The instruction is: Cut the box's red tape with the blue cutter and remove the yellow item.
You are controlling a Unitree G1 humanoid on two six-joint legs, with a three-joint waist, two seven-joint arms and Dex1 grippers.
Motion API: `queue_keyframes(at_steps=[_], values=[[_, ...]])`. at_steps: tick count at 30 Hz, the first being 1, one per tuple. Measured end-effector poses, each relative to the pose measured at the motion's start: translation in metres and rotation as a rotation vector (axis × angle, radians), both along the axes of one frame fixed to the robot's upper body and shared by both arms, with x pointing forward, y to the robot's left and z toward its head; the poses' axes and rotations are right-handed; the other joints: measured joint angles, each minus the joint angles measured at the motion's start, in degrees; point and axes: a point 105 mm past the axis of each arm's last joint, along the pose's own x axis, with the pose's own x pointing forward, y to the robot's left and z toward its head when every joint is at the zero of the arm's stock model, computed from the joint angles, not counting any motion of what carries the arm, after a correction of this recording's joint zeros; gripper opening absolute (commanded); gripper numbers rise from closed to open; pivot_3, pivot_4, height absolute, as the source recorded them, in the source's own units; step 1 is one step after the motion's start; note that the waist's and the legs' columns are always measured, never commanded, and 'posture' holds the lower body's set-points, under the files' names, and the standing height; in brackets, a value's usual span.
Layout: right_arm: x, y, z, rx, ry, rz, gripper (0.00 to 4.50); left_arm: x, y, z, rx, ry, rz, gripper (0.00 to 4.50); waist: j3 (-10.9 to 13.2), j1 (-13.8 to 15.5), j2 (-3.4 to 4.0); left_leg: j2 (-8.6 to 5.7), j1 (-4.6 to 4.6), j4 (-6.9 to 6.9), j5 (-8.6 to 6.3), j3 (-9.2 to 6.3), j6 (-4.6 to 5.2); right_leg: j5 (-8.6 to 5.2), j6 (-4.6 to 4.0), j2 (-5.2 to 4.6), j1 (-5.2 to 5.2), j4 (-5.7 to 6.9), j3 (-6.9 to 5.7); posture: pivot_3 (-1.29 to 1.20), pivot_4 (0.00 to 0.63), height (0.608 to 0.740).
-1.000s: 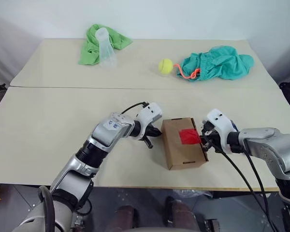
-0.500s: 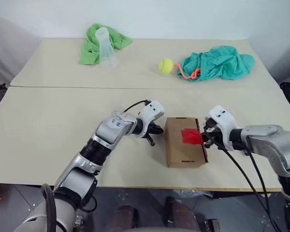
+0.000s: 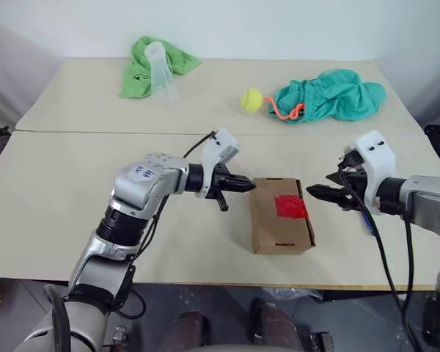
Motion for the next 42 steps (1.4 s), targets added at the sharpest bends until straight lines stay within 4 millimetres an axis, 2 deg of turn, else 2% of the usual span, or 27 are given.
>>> queue_keyframes(at_steps=[2,8,14,30,42], values=[[-0.003,0.005,-0.002,0.017,0.006,0.005,4.45,-0.004,-0.007,-0.004,0.012,0.012,-0.025,0.00,0.00,0.02,0.00,-0.04,-0.03,-0.01,0.00,0.01,0.00,0.00,0.00,-0.02,-0.03,-0.01,0.01,0.00,0.150,0.740],[-0.016,0.002,-0.024,0.008,0.063,-0.011,4.45,-0.011,-0.022,-0.011,0.059,-0.006,-0.081,0.00,0.00,-0.09,0.00,-0.06,-0.02,-0.05,0.00,0.05,0.03,0.00,0.00,0.00,-0.02,-0.02,0.02,0.00,0.150,0.740],[-0.025,-0.002,-0.030,0.023,0.074,-0.029,4.45,-0.011,-0.031,-0.020,0.121,-0.060,-0.111,0.00,0.00,-0.10,0.00,-0.05,0.07,-0.04,0.01,0.07,0.06,0.00,0.00,0.00,0.02,0.04,0.08,0.00,0.150,0.740],[-0.033,-0.010,-0.037,0.015,0.111,-0.036,4.45,-0.013,-0.033,-0.023,0.164,-0.104,-0.162,0.00,-0.08,0.10,-0.13,-0.06,0.19,-0.03,-0.06,0.00,0.23,0.00,-0.01,-0.07,0.25,-0.09,0.07,0.00,0.150,0.740],[-0.028,-0.005,-0.048,0.057,0.116,-0.068,4.45,-0.014,-0.031,-0.028,0.192,-0.100,-0.173,0.00,-0.57,-0.19,-0.94,0.02,0.42,-0.02,-0.07,-0.01,0.20,0.01,-0.13,-0.17,0.37,-0.18,0.22,0.00,0.150,0.740]])
